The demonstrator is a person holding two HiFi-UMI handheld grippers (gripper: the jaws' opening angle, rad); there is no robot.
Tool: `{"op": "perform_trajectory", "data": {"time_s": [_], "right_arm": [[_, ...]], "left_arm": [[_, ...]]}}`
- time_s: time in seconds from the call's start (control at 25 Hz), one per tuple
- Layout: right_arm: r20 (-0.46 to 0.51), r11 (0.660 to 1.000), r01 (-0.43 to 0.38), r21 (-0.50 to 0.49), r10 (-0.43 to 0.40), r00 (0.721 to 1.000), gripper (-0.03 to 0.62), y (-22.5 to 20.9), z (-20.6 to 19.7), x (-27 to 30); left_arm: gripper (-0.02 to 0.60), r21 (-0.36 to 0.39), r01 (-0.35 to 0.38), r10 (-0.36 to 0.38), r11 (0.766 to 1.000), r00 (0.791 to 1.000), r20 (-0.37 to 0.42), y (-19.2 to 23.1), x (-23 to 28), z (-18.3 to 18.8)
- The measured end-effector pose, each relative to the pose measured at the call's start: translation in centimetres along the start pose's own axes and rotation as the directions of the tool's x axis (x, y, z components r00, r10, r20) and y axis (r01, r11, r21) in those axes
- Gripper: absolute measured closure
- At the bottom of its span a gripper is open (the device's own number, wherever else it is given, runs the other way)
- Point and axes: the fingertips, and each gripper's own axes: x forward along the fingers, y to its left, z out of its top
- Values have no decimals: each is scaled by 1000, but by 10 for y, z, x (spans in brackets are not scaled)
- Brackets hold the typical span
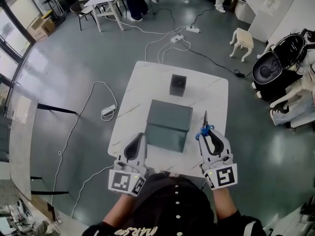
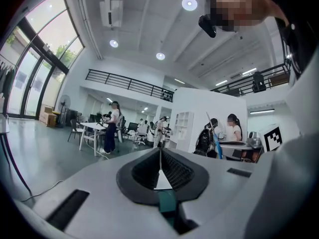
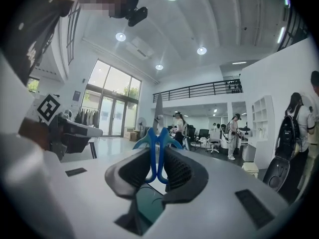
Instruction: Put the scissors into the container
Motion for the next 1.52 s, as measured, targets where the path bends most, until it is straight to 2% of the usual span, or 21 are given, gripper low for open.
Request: {"op": "perform_trajectory", "data": {"time_s": [0.32, 0.56, 0.8, 1.04, 1.24, 1.52], "right_arm": [[-158, 993, -117, -22, 113, 981, 496, 21, -61, 44], [-330, 967, -245, -70, 209, 920, 496, 37, -112, 71], [-466, 920, -384, -74, 309, 829, 496, 62, -178, 83], [-555, 864, -499, -68, 383, 738, 496, 84, -229, 91], [-632, 805, -592, -28, 445, 635, 496, 103, -268, 90], [-719, 744, -668, 5, 466, 515, 496, 118, -320, 91]], "left_arm": [[548, -37, -45, 43, 998, 997, -70, 26, -6, -36], [546, -75, -96, 85, 992, 986, -145, 42, -14, -55], [548, -101, -163, 140, 981, 968, -208, 54, -28, -84], [546, -118, -208, 173, 971, 952, -253, 63, -35, -109], [546, -151, -249, 198, 957, 936, -291, 65, -45, -131], [546, -165, -262, 193, 951, 918, -347, 63, -49, -168]]}}
